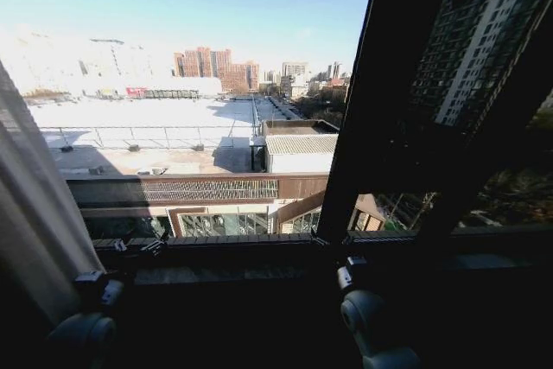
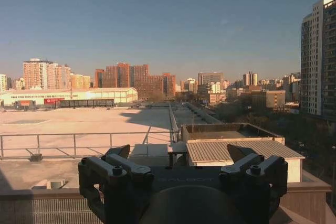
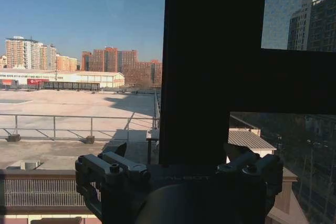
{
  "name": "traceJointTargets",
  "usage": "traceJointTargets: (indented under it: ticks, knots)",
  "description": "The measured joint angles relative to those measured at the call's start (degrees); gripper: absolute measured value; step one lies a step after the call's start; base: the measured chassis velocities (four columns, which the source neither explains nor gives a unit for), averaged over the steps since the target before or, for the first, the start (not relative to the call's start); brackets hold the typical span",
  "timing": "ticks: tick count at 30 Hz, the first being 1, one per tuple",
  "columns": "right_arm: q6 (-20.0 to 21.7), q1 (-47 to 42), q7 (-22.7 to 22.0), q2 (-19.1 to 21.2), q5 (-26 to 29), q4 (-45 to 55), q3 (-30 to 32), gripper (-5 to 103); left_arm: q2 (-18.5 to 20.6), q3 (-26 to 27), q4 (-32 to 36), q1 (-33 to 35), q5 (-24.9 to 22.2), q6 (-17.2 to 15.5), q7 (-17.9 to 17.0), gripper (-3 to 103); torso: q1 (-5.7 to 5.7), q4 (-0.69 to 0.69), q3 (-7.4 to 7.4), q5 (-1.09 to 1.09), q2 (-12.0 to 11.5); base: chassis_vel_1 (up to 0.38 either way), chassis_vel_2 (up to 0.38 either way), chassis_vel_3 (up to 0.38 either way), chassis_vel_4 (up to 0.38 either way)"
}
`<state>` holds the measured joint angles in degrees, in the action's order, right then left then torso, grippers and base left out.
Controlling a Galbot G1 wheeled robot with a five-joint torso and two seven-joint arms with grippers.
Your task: Open the curtains by pulling them apart, changing their state from closed to fully open.
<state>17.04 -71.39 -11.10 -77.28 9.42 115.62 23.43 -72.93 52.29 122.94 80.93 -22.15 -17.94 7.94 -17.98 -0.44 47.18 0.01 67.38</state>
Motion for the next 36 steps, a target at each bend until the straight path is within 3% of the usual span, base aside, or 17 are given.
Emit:
traceJointTargets:
  ticks: [36]
  knots:
    - [0.3, 0.9, -1.2, -0.5, -0.9, -1.2, -0.6, 100, -2.2, 0.1, 0.2, 0.0, -0.1, 1.3, 0.4, 100, -0.03, 0.00, 0.01, 0.00, 0.0, -0.344, -0.365, 0.340, 0.373]
